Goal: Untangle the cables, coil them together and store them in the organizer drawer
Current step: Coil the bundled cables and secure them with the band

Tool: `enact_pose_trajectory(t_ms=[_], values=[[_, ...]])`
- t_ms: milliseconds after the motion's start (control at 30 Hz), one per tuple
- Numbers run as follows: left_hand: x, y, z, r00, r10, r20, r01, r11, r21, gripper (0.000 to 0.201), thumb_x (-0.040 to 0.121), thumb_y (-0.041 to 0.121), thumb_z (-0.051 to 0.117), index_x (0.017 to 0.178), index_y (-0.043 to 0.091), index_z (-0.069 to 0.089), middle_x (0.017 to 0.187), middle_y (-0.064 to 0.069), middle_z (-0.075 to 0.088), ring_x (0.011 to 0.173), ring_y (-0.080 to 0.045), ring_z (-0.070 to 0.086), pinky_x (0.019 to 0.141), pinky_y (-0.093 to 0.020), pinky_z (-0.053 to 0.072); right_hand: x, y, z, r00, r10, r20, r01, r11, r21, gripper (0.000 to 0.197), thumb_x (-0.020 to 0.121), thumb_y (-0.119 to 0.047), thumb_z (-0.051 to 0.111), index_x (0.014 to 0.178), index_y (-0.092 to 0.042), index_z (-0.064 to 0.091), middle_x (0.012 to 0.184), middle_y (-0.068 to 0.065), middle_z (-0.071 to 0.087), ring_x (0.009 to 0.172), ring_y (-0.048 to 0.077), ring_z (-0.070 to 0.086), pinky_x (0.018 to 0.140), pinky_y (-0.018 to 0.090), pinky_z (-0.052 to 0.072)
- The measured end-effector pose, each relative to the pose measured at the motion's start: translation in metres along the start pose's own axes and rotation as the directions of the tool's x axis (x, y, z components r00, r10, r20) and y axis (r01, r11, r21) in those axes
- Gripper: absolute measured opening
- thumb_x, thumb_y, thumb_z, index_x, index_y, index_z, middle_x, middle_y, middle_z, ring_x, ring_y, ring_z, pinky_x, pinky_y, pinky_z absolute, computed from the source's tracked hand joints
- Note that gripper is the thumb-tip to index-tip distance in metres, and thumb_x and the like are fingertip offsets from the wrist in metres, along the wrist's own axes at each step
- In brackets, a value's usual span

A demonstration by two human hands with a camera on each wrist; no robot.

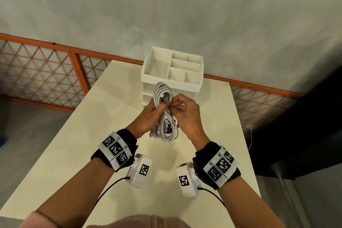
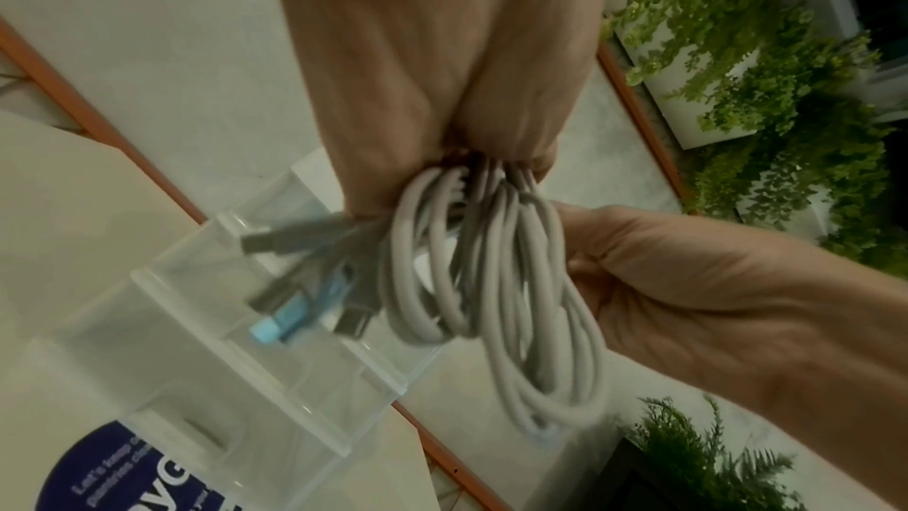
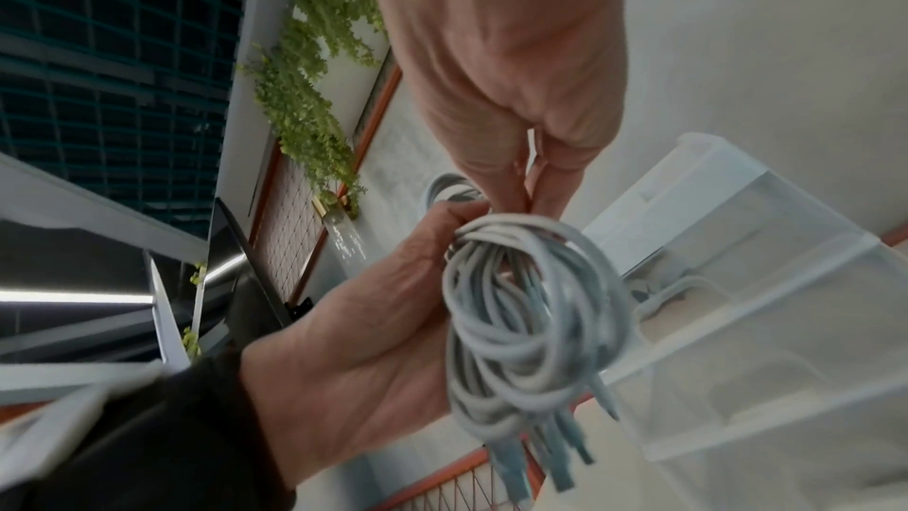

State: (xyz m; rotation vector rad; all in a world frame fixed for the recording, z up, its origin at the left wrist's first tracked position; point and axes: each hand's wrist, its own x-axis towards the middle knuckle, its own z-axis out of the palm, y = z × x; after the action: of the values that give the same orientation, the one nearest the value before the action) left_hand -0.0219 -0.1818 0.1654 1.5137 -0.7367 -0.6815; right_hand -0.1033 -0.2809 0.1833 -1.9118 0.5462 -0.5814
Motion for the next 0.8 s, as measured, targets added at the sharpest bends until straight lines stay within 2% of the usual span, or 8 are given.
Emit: enact_pose_trajectory(t_ms=[100, 200, 333, 467, 533, 667, 767, 800], values=[[0.001, 0.003, -0.003, 0.995, -0.043, -0.087, 0.057, 0.984, 0.171, 0.021, 0.096, 0.039, 0.045, 0.101, 0.021, 0.055, 0.104, -0.001, 0.045, 0.103, -0.011, 0.048, 0.095, -0.019, 0.039, 0.003, -0.001, 0.0, 1.0, 0.018, 0.018, -0.018, 1.0, -0.016, 0.016, 0.082, 0.006, 0.06, 0.082, -0.008, 0.067, 0.068, -0.003, 0.064, 0.071, 0.021, 0.068, 0.074, 0.03, 0.057], [0.002, 0.001, -0.01, 0.99, -0.122, -0.074, 0.139, 0.939, 0.314, 0.018, 0.093, 0.053, 0.042, 0.091, 0.04, 0.054, 0.109, 0.001, 0.049, 0.113, -0.017, 0.04, 0.104, -0.036, 0.031, 0.004, -0.004, -0.003, 0.998, 0.019, 0.062, -0.017, 0.999, -0.033, 0.014, 0.083, 0.005, 0.061, 0.09, 0.0, 0.072, 0.074, 0.007, 0.069, 0.074, 0.025, 0.071, 0.075, 0.031, 0.059], [-0.005, -0.004, -0.011, 0.994, -0.073, 0.084, 0.062, 0.99, 0.123, 0.047, 0.098, 0.047, 0.035, 0.093, 0.016, 0.07, 0.093, -0.006, 0.074, 0.092, -0.017, 0.068, 0.091, -0.033, 0.05, 0.005, -0.007, -0.007, 0.995, -0.021, 0.1, 0.032, 0.993, -0.111, 0.019, 0.085, 0.002, 0.058, 0.096, -0.003, 0.073, 0.083, 0.01, 0.073, 0.069, 0.013, 0.067, 0.067, 0.011, 0.052], [-0.011, -0.005, -0.009, 0.994, -0.007, 0.107, 0.008, 1.0, 0.0, 0.041, 0.1, 0.042, 0.033, 0.11, 0.022, 0.068, 0.1, 0.007, 0.075, 0.1, -0.005, 0.067, 0.084, -0.013, 0.049, 0.004, -0.003, -0.008, 0.982, -0.027, 0.184, 0.063, 0.98, -0.188, 0.022, 0.095, -0.013, 0.053, 0.106, -0.007, 0.07, 0.098, 0.011, 0.071, 0.092, 0.021, 0.067, 0.087, 0.03, 0.052], [-0.013, -0.006, -0.008, 0.996, -0.004, 0.093, 0.009, 0.998, -0.055, 0.04, 0.1, 0.041, 0.034, 0.114, 0.023, 0.066, 0.101, 0.006, 0.075, 0.101, -0.006, 0.068, 0.082, -0.013, 0.049, 0.004, 0.004, -0.009, 0.98, -0.004, 0.198, 0.05, 0.973, -0.225, 0.027, 0.097, -0.025, 0.049, 0.11, -0.014, 0.069, 0.103, 0.006, 0.064, 0.106, 0.023, 0.059, 0.095, 0.033, 0.046], [-0.012, -0.006, -0.004, 0.999, -0.031, 0.044, 0.039, 0.984, -0.176, 0.037, 0.1, 0.038, 0.039, 0.096, 0.018, 0.07, 0.085, -0.001, 0.074, 0.085, -0.015, 0.07, 0.076, -0.024, 0.052, -0.002, 0.006, -0.013, 0.976, 0.08, 0.204, -0.067, 0.995, -0.071, 0.039, 0.093, -0.045, 0.049, 0.117, -0.02, 0.064, 0.106, -0.006, 0.061, 0.105, 0.006, 0.056, 0.086, 0.012, 0.043], [-0.01, -0.001, -0.001, 0.998, -0.053, 0.044, 0.065, 0.94, -0.334, 0.047, 0.097, 0.033, 0.044, 0.099, -0.009, 0.063, 0.091, -0.022, 0.066, 0.085, -0.027, 0.067, 0.079, -0.031, 0.055, -0.008, 0.008, -0.01, 0.925, 0.189, 0.329, -0.228, 0.97, 0.085, 0.077, 0.071, -0.071, 0.06, 0.127, -0.019, 0.052, 0.114, 0.001, 0.067, 0.104, 0.011, 0.066, 0.096, 0.035, 0.052], [-0.011, 0.003, 0.0, 0.996, -0.05, 0.068, 0.072, 0.926, -0.37, 0.049, 0.095, 0.034, 0.046, 0.1, -0.012, 0.062, 0.092, -0.024, 0.066, 0.084, -0.027, 0.068, 0.079, -0.031, 0.056, -0.009, 0.009, -0.009, 0.898, 0.203, 0.39, -0.267, 0.956, 0.117, 0.075, 0.069, -0.07, 0.063, 0.124, -0.019, 0.053, 0.115, 0.001, 0.068, 0.105, 0.013, 0.066, 0.097, 0.038, 0.051]])
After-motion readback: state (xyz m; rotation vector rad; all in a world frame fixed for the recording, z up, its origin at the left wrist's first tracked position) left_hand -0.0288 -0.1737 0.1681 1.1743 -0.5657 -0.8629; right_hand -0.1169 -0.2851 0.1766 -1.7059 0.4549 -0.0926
